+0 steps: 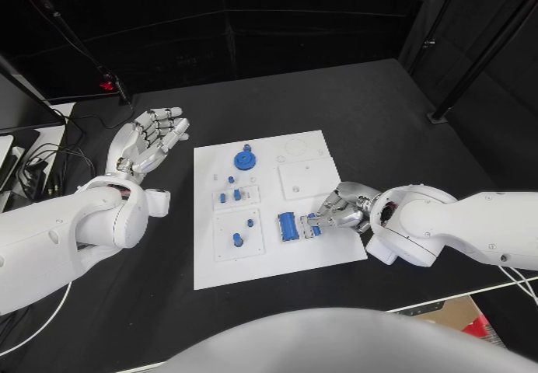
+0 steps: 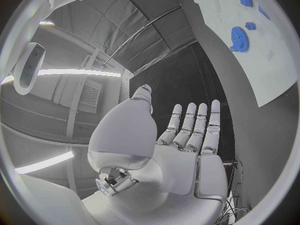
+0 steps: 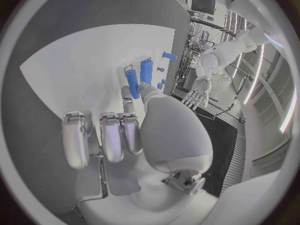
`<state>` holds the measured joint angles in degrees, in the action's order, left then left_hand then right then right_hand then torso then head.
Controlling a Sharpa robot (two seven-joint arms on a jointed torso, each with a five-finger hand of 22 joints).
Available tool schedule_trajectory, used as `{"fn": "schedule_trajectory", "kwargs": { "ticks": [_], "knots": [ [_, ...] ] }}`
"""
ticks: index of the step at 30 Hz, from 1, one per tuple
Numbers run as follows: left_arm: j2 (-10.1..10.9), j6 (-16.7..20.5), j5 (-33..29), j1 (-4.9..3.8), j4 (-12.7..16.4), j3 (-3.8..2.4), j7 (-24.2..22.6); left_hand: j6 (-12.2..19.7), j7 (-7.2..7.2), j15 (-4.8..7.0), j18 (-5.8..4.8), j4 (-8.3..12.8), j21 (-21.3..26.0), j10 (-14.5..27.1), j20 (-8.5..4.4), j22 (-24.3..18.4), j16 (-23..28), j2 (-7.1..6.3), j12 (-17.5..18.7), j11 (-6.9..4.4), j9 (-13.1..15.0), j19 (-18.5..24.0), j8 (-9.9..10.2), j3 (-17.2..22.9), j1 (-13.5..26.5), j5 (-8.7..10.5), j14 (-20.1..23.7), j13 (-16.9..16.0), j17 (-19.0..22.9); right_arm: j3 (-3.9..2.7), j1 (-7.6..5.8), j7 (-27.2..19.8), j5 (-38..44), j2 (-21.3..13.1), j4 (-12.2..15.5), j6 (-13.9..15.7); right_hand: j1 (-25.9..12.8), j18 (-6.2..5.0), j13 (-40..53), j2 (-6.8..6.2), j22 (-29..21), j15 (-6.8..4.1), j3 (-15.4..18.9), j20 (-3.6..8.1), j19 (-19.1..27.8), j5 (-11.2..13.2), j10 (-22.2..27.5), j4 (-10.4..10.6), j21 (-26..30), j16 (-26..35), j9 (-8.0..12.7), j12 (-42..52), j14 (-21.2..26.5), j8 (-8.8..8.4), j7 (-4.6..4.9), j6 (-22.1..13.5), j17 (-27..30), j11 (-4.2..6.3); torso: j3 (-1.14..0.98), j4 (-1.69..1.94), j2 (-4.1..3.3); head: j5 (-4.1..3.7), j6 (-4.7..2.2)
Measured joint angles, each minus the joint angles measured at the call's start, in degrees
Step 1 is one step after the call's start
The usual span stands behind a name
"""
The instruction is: Assemble the parts on the task board
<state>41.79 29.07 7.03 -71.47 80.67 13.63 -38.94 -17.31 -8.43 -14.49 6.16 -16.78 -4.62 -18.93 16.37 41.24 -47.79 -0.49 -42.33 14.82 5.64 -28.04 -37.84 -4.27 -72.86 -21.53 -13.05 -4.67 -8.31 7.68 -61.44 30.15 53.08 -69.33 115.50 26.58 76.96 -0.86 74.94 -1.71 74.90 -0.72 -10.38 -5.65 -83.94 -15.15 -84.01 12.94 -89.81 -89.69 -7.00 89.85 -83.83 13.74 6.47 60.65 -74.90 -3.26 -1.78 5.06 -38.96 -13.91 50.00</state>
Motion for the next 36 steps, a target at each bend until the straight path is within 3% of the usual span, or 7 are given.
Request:
{"fn": "schedule_trajectory", "kwargs": {
  "ticks": [15, 36],
  "knots": [
    [-0.1, 0.0, 0.0, 0.00, 0.0, 0.00, 0.0, 0.0, 0.00, 0.00, 0.00, 0.0, 0.0, 0.0, 0.00, 0.0, 0.0, 0.00, 0.0, 0.00, 0.0, 0.0, 0.0, 0.0, 0.0, 0.00, 0.0, 0.0, 0.0, 0.00, 0.01, 2.6, 3.8, 2.0, -0.9, -0.4, 0.2, 0.00, 0.0, 0.24, 0.0, 0.00, 0.7, 0.00, 0.0, 0.4, 0.2, 0.3, 0.0, 0.0, 0.0, 0.0, 0.0, -0.28, -0.03, 0.4, 0.0, 0.19, -0.03, -0.05, 0.05, 0.21, 0.00],
    [-0.1, -0.1, 0.0, 0.00, 0.0, 0.00, 0.0, 0.2, 0.21, 0.00, 0.00, 0.0, 0.0, 0.0, 0.00, 0.0, -0.2, 0.00, -0.3, 0.00, -0.1, 0.0, 0.0, 0.0, 0.0, 0.00, 0.0, 0.1, 0.1, -0.01, 0.00, 4.4, 5.3, 3.3, -1.9, -3.5, -0.1, 0.00, 0.0, 1.08, 0.0, -0.22, 3.1, 0.00, 0.0, 3.9, 0.2, 1.8, 0.0, 0.0, 0.2, 0.0, -0.2, -1.32, -0.05, 0.8, 0.0, 0.19, -0.02, -0.06, 0.08, 0.36, 0.00]
  ]
}}
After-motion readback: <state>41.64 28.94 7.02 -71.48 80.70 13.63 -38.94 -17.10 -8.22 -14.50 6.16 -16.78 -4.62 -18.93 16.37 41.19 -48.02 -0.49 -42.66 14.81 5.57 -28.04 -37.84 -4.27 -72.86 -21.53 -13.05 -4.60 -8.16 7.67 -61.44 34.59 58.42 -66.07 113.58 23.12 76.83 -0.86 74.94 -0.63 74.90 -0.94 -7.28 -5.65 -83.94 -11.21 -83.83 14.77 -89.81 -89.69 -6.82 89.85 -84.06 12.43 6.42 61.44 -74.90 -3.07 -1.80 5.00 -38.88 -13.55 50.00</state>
